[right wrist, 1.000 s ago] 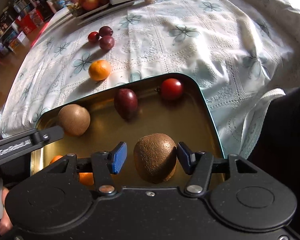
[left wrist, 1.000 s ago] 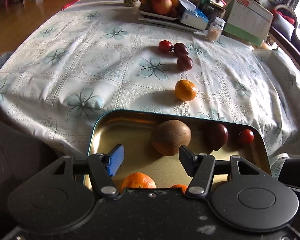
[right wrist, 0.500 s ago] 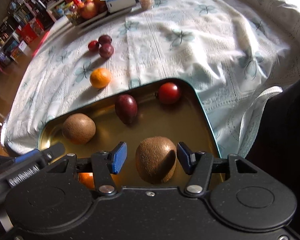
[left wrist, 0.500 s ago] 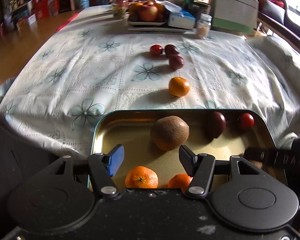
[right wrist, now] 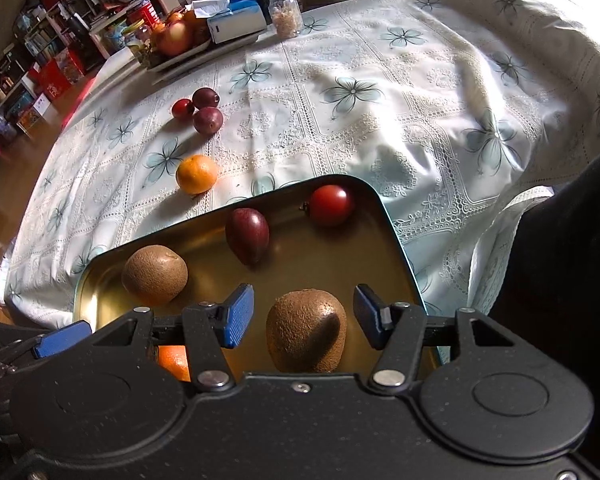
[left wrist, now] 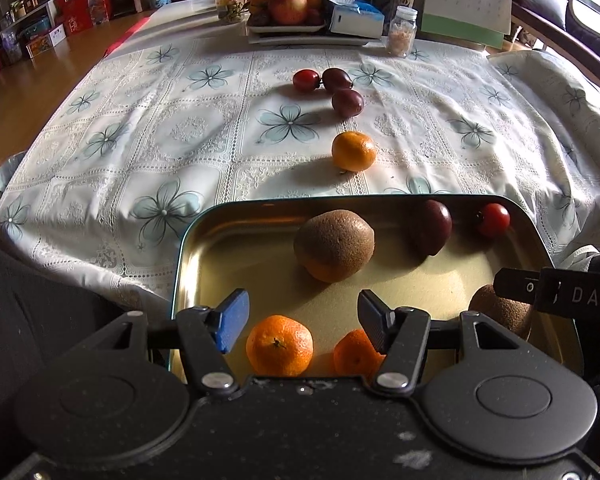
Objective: Organize fruits
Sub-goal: 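Withdraw both open grippers from the tray toward the remaining fruits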
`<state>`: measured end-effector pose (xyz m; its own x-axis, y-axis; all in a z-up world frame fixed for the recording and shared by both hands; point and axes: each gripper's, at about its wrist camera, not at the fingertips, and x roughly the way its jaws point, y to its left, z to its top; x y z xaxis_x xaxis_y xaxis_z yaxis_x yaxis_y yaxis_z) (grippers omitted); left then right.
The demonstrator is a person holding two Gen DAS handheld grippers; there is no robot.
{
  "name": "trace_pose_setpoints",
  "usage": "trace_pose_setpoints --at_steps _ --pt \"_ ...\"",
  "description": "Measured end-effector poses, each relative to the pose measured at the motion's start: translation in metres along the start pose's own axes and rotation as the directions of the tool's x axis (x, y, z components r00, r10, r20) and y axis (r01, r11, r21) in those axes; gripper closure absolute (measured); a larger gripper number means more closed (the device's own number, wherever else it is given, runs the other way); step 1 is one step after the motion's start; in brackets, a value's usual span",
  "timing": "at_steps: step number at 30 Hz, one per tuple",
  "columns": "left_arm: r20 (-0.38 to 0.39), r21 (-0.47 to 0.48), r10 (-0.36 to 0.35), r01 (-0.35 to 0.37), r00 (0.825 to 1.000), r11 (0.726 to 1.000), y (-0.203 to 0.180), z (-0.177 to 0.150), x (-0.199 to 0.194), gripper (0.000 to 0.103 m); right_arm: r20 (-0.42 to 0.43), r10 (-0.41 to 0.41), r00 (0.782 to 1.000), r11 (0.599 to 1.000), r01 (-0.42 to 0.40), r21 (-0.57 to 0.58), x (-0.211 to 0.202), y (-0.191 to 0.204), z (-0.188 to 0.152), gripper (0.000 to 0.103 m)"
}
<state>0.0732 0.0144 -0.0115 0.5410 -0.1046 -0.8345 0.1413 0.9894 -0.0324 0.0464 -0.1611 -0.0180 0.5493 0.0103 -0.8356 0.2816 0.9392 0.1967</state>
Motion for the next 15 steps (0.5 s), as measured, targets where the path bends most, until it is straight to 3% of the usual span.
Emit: trace_pose_setpoints --at_steps 15 --pt "-0.076 0.035 0.043 -0.041 0.996 0.999 -0.0037 -0.0019 0.0086 0.042 -0.03 -0.034 0.999 0.998 0.032 -0.061 0.0048 0.0096 -0.0028 0.041"
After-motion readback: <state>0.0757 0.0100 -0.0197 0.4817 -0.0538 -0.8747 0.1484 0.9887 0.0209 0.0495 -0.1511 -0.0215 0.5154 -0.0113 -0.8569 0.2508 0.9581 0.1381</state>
